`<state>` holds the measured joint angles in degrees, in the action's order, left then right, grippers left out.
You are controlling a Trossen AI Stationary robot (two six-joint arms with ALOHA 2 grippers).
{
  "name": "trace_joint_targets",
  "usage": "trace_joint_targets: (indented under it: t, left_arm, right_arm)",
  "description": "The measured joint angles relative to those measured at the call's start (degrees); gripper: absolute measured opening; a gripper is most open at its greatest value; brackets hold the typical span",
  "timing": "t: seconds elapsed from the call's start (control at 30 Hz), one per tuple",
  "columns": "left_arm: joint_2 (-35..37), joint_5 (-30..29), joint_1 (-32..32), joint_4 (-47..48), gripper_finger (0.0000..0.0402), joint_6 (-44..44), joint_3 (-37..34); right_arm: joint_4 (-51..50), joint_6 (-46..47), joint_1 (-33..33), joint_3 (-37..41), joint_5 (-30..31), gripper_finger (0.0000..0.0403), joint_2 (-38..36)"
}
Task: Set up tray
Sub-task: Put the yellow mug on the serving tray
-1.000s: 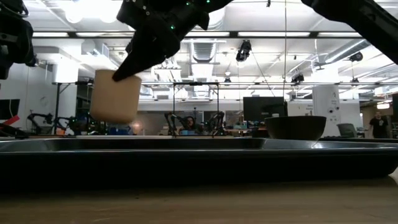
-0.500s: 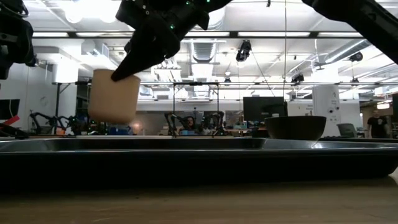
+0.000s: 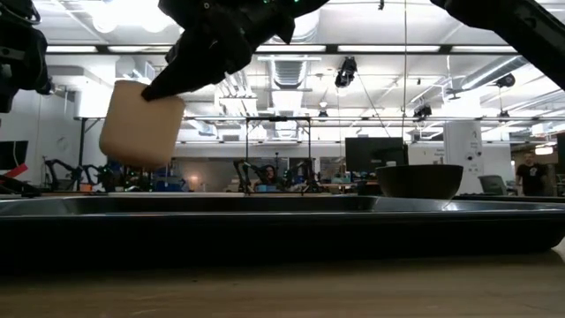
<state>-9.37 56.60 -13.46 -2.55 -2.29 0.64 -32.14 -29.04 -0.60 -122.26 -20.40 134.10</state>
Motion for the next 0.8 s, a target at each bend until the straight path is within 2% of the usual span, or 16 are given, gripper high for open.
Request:
trace_joint_targets:
  t: [0.53,0.67,0.8]
  left_arm:
    - [0.0,0.0,0.0,0.0,0.0098,0.0,0.0]
    - [0.0,0.0,0.0,0.0,0.0098,0.0,0.0]
    - [0.0,0.0,0.0,0.0,0.0098,0.0,0.0]
  right_arm:
    - [1.8,-1.8,0.1,2.1,-0.1,0.0008,0.0]
    - [3.5,-3.3,0.4,3.4,-0.1,0.0008,0.0]
    - [7.9,-1.0,0.4,4.3,-0.2,0.0008,0.0]
